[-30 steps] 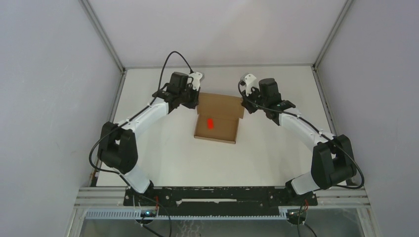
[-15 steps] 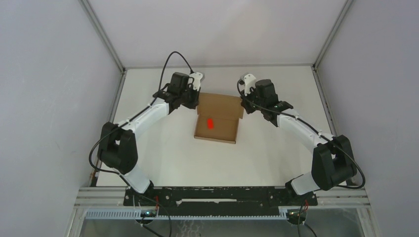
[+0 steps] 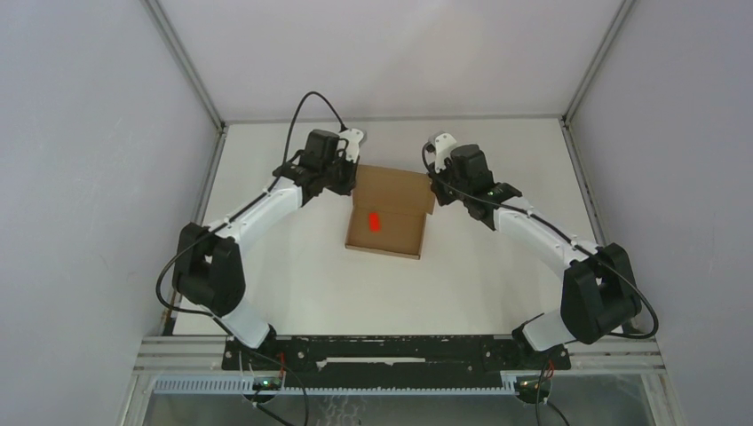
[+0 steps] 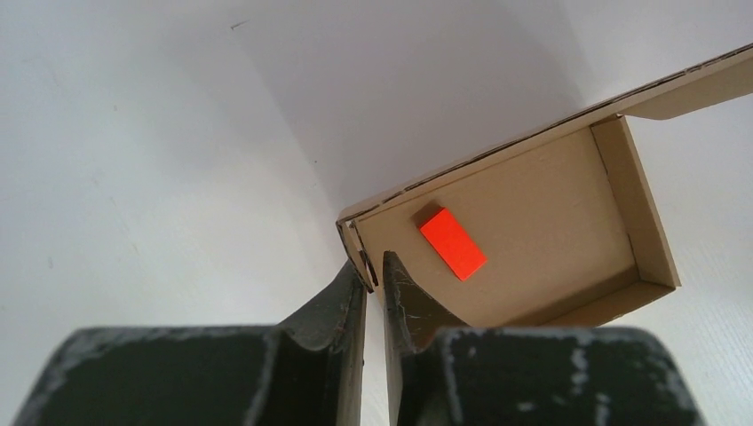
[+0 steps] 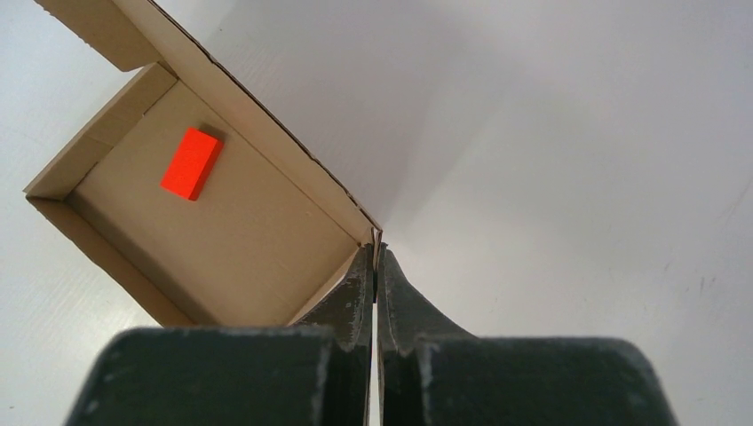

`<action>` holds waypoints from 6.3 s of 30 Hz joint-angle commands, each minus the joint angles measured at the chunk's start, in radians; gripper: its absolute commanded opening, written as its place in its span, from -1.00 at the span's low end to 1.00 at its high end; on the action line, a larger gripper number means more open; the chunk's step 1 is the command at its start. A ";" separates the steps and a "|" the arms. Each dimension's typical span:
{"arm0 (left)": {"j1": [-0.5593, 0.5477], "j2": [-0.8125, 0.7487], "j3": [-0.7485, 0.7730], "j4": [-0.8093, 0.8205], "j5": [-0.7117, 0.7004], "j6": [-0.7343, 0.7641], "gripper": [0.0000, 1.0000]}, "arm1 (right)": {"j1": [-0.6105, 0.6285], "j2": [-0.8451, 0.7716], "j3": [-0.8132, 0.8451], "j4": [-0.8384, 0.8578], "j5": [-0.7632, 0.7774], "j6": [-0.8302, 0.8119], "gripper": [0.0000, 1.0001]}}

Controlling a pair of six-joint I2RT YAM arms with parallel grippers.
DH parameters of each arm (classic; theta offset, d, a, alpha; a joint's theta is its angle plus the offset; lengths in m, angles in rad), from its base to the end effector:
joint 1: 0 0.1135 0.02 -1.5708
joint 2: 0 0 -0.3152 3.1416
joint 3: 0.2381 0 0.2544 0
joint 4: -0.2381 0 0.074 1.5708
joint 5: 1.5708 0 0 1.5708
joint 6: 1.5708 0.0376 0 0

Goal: Fold the paper box
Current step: Close the paper box at the center of the board.

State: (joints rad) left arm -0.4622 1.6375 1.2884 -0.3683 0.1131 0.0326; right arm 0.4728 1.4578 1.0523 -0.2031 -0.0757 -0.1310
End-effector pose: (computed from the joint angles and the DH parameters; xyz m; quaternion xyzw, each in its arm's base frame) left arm 0.3362 -0.1722 0.3266 0.2453 0.8755 -0.1383 0.3927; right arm 0.2896 0.1513 0.3206 -0.2801 0.8406 0.1117 0.4500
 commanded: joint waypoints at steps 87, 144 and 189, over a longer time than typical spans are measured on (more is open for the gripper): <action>-0.152 -0.274 -0.344 0.226 -0.179 -0.242 -0.69 | 0.234 0.004 0.061 -0.057 0.479 0.480 -1.00; -0.295 -0.309 -0.459 0.278 -0.269 -0.344 -0.69 | 0.330 -0.071 -0.040 -0.025 0.434 0.661 -1.00; -0.328 -0.258 -0.571 0.356 -0.278 -0.375 -0.69 | 0.409 -0.050 -0.190 0.026 0.454 0.693 -1.00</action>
State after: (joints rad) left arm -0.7547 1.3701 0.7265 -0.1204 -0.2546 -0.3187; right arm 0.8368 1.4067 0.8680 -0.3016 0.4854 0.5236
